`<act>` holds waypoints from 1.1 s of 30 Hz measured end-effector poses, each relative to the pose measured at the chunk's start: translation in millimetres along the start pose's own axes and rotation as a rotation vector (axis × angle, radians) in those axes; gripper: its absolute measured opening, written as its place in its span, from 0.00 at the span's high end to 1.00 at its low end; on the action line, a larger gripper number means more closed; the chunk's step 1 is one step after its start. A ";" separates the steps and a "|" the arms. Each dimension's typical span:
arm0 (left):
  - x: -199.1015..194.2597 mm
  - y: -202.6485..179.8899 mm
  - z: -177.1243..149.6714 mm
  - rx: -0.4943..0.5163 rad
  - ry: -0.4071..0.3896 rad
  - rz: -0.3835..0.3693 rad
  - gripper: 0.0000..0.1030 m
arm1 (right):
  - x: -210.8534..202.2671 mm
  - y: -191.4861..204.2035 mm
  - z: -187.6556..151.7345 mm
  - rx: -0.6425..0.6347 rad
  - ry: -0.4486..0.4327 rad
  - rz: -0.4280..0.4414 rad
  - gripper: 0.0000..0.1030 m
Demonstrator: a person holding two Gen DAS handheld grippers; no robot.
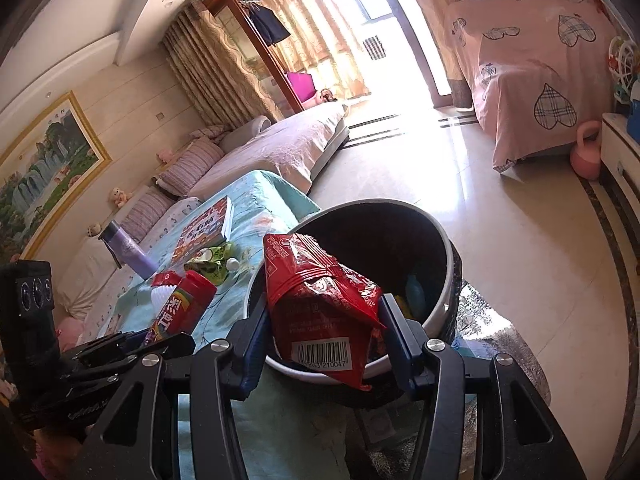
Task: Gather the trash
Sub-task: 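Carry the Skittles tube and red snack bag over the bin and release both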
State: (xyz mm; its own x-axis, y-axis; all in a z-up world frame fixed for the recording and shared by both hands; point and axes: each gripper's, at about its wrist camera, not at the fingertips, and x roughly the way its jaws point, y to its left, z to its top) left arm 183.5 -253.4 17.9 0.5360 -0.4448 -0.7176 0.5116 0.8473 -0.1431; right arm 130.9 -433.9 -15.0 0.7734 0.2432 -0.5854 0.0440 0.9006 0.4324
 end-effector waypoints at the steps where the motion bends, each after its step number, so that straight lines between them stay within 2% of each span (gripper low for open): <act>1: 2.4 -1.5 2.2 0.004 0.001 -0.001 0.68 | 1.5 -1.4 2.1 -0.002 0.001 -0.002 0.49; 14: 37.6 -7.3 18.4 0.019 0.045 -0.012 0.68 | 29.4 -16.8 12.0 -0.005 0.051 -0.025 0.48; 28: 52.4 -0.9 25.2 0.004 0.068 -0.030 0.67 | 46.4 -20.6 23.8 -0.024 0.084 -0.047 0.48; 33: 57.3 -0.5 27.7 -0.012 0.094 -0.034 0.64 | 50.3 -23.7 25.8 -0.019 0.095 -0.060 0.43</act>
State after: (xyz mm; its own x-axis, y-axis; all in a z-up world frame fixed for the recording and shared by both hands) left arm 232.6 -287.4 -4.2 0.4522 -0.4447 -0.7731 0.5200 0.8357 -0.1765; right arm 185.1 -452.3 -37.1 0.7064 0.2210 -0.6724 0.0753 0.9212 0.3818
